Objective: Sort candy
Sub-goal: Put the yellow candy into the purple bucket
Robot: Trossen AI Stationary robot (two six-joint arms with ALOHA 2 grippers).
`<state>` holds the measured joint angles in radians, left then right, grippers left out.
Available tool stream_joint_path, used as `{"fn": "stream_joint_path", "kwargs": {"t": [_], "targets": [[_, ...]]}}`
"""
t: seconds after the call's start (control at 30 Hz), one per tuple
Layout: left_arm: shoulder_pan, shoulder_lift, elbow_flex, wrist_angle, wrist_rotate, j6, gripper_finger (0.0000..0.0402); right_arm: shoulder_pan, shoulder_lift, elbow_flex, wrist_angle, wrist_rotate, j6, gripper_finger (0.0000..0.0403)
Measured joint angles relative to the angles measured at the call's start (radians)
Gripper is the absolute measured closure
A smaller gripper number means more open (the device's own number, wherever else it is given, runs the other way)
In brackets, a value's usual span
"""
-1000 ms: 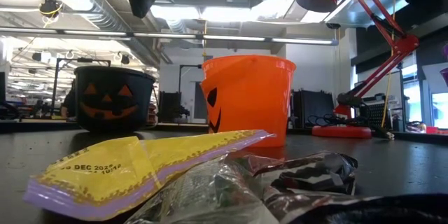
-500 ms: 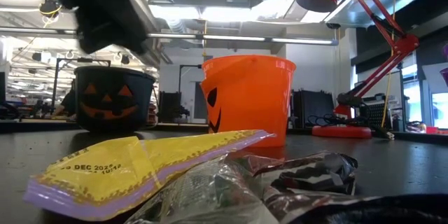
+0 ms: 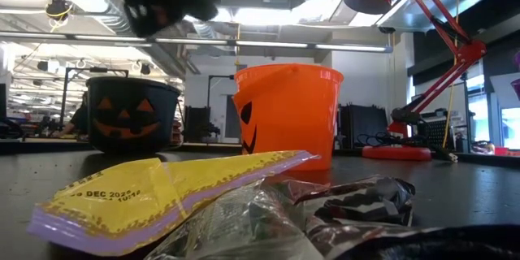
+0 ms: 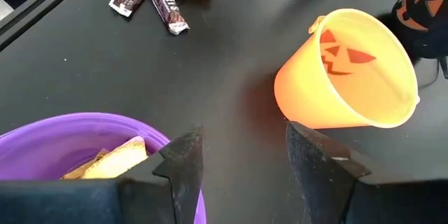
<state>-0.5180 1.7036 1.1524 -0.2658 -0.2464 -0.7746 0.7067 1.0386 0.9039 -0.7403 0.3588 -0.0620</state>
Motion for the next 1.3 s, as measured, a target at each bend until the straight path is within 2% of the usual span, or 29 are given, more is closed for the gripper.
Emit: {"fn": "stream_joint_path", "kwargs": {"t": [0.13,0.33,0.53,0.7,1.1,1.3], "targets": [[0.013,0.123,0.076,-0.002,0.077,0.0,0.034,0.0,0.0,0.0,0.0,0.0,0.0,0.0205],[0.032,0.245,0.131,-0.006,0.169,0.0,0.0293,0.0,0.0,0.0,0.0,0.0,0.0,0.0205],[0.045,0.286,0.135,-0.021,0.173,0.0,0.0245,0.0,0.0,0.0,0.0,0.0,0.0,0.0205],[0.049,0.289,0.135,-0.04,0.15,0.007,0.0222,0.0,0.0,0.0,0.0,0.0,0.0,0.0205],[0.055,0.308,0.134,-0.088,0.132,0.026,0.0219,0.0,0.0,0.0,0.0,0.0,0.0,0.0205],[0.06,0.322,0.134,-0.082,0.158,0.027,0.0242,0.0,0.0,0.0,0.0,0.0,0.0,0.0205]]}}
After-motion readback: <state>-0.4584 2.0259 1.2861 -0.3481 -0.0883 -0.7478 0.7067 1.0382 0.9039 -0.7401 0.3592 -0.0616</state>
